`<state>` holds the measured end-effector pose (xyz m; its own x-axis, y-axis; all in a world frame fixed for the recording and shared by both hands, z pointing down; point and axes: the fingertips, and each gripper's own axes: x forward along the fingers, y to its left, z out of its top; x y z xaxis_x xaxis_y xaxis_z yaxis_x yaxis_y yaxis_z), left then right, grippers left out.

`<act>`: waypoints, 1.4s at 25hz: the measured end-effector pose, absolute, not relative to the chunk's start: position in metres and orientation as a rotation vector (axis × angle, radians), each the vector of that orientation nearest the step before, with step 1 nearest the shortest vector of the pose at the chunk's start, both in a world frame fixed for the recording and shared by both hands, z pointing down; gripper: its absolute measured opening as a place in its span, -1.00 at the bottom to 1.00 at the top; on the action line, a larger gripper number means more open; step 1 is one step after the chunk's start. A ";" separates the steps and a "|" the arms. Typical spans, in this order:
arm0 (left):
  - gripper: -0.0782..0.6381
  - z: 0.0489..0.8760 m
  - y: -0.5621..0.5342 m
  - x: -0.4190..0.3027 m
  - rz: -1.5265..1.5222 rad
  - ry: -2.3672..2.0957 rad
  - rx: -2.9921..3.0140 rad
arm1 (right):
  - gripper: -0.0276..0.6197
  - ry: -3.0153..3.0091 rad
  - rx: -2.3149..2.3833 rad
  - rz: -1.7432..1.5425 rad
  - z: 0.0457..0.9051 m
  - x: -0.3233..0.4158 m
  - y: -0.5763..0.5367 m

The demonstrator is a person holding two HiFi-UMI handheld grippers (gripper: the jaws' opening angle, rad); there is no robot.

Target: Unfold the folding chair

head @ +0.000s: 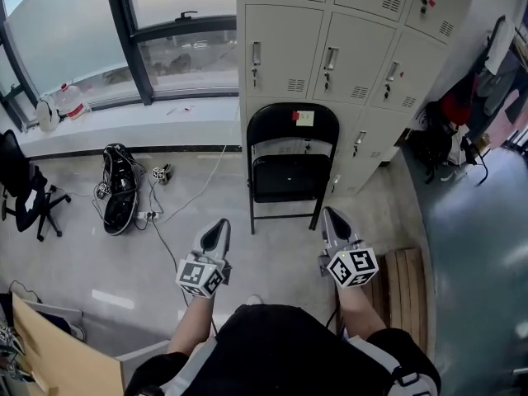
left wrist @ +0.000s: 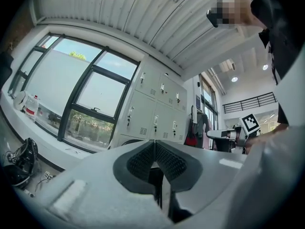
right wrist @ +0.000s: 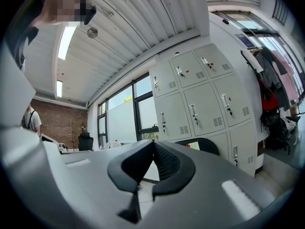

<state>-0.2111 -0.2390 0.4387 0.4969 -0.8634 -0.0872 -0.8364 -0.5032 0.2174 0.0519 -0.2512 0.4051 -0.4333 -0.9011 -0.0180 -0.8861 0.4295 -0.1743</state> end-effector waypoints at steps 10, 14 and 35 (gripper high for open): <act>-0.76 0.455 -0.291 -0.224 -0.198 -1.461 2.592 | -0.91 2.473 -1.660 -0.358 0.422 0.045 -0.298; -0.76 0.457 -0.322 -0.209 -0.163 -1.470 2.617 | -0.91 2.476 -1.710 -0.370 0.438 0.060 -0.336; -0.76 0.462 -0.501 -0.143 -0.071 -1.524 2.635 | -0.91 2.545 -1.635 -0.414 0.443 0.118 -0.542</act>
